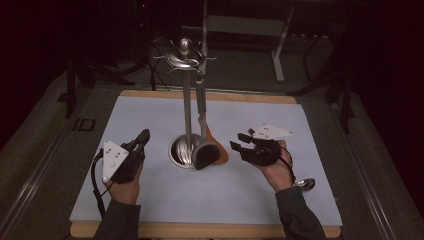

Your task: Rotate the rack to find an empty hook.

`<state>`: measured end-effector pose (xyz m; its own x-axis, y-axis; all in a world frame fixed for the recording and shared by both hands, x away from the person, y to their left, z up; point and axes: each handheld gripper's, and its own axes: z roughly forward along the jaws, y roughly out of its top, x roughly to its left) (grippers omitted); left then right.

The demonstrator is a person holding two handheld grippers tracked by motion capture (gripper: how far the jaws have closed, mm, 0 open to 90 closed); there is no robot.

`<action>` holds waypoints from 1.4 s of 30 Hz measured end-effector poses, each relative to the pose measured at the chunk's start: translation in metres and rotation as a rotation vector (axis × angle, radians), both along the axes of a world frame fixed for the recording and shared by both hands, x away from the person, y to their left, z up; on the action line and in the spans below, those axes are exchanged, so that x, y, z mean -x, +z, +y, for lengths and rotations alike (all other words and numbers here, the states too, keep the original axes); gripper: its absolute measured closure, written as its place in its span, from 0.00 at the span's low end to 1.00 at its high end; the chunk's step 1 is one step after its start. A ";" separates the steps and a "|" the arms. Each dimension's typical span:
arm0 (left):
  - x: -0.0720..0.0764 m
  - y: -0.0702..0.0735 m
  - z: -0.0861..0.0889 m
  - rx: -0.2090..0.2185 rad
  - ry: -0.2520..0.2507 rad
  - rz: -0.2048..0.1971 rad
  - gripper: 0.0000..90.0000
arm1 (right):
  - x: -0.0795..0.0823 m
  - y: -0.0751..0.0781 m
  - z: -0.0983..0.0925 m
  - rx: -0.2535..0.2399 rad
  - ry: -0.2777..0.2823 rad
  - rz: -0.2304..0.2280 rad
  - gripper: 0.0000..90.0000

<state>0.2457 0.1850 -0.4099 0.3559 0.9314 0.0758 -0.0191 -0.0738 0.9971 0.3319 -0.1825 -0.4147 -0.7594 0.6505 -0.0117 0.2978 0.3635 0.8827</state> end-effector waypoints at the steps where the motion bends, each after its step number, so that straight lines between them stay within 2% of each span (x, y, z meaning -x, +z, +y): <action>1: -0.001 0.007 -0.002 0.007 -0.006 -0.018 1.00 | 0.001 -0.002 0.000 0.011 -0.001 0.000 0.64; 3: -0.002 0.021 -0.006 0.025 -0.023 -0.055 1.00 | 0.003 -0.005 -0.002 0.026 -0.012 -0.008 0.64; 7: -0.003 0.047 -0.015 0.050 -0.052 -0.124 1.00 | 0.006 -0.010 -0.009 -0.001 -0.027 0.002 0.62; 12: -0.003 0.073 -0.026 0.053 -0.070 -0.193 1.00 | 0.013 -0.019 -0.017 0.001 -0.035 0.011 0.61; 21: -0.010 0.105 -0.050 0.064 -0.103 -0.263 1.00 | 0.024 -0.043 -0.029 0.015 -0.067 0.038 0.57; 24: -0.014 0.113 -0.055 0.063 -0.101 -0.275 1.00 | 0.027 -0.050 -0.032 0.016 -0.075 0.043 0.57; 26: -0.016 0.117 -0.058 0.065 -0.099 -0.281 1.00 | 0.027 -0.051 -0.033 0.034 -0.083 0.045 0.56; 28: -0.019 0.122 -0.060 0.063 -0.094 -0.286 1.00 | 0.027 -0.051 -0.036 0.027 -0.087 0.042 0.56; 30: -0.021 0.123 -0.061 0.064 -0.093 -0.286 1.00 | 0.028 -0.051 -0.037 0.021 -0.092 0.044 0.56; 31: -0.024 0.126 -0.060 0.069 -0.090 -0.270 1.00 | 0.028 -0.051 -0.039 0.019 -0.095 0.043 0.56; 37: -0.031 0.127 -0.060 0.070 -0.063 -0.252 1.00 | 0.029 -0.052 -0.044 0.002 -0.110 0.043 0.56; 42: -0.034 0.124 -0.062 0.047 -0.044 -0.256 1.00 | 0.028 -0.053 -0.046 -0.003 -0.120 0.045 0.56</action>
